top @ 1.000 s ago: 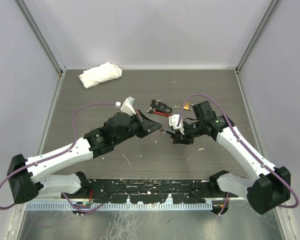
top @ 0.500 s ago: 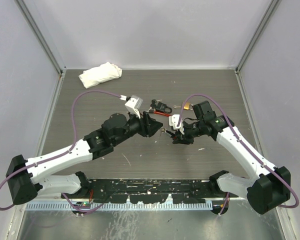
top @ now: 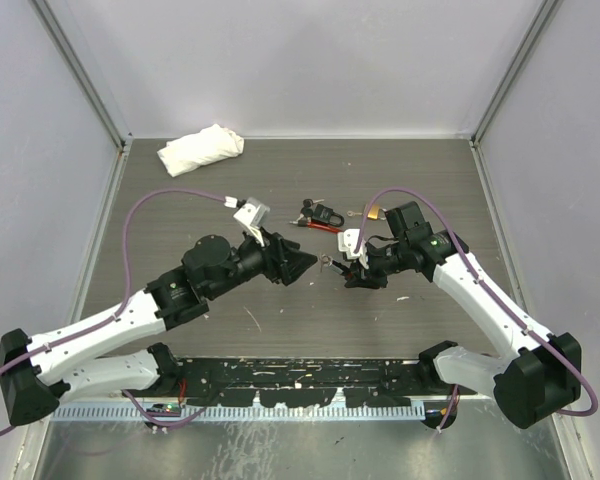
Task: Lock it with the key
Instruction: Adjust the key in the lock.
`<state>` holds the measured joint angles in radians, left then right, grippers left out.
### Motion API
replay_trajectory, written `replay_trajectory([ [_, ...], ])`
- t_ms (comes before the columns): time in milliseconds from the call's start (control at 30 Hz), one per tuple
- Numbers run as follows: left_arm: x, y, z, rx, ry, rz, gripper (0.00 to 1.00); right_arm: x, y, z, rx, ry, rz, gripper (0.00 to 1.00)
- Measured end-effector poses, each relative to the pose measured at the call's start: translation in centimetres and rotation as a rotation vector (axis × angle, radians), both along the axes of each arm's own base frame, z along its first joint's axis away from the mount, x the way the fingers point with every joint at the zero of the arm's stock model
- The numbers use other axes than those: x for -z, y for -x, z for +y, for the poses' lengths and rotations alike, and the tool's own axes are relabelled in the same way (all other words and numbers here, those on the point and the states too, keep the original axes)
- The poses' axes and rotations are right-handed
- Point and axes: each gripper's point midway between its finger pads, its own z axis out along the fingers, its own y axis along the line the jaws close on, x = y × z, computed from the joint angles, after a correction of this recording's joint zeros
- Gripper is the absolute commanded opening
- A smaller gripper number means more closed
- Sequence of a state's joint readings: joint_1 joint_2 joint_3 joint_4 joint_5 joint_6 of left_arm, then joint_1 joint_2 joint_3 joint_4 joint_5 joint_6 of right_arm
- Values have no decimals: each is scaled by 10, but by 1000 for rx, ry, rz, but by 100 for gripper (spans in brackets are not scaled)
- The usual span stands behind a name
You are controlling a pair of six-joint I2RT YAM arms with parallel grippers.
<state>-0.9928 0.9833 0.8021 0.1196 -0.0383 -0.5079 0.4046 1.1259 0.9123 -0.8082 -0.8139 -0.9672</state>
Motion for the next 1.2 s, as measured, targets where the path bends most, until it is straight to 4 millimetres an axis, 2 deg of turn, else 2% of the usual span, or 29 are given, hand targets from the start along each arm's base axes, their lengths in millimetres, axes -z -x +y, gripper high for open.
replay_trajectory([
  [200, 3, 11, 6, 16, 36, 57, 73, 0, 0, 0, 0, 0, 0, 1],
  [400, 5, 21, 14, 23, 104, 104, 73, 0, 0, 0, 0, 0, 0, 1],
  [700, 12, 24, 11, 20, 147, 193, 67, 0, 0, 0, 0, 0, 0, 1],
  [867, 21, 19, 5, 1, 114, 251, 59, 0, 0, 0, 0, 0, 0, 1],
  [1200, 23, 9, -8, -14, 69, 283, 52, 0, 0, 0, -1, 0, 0, 1],
])
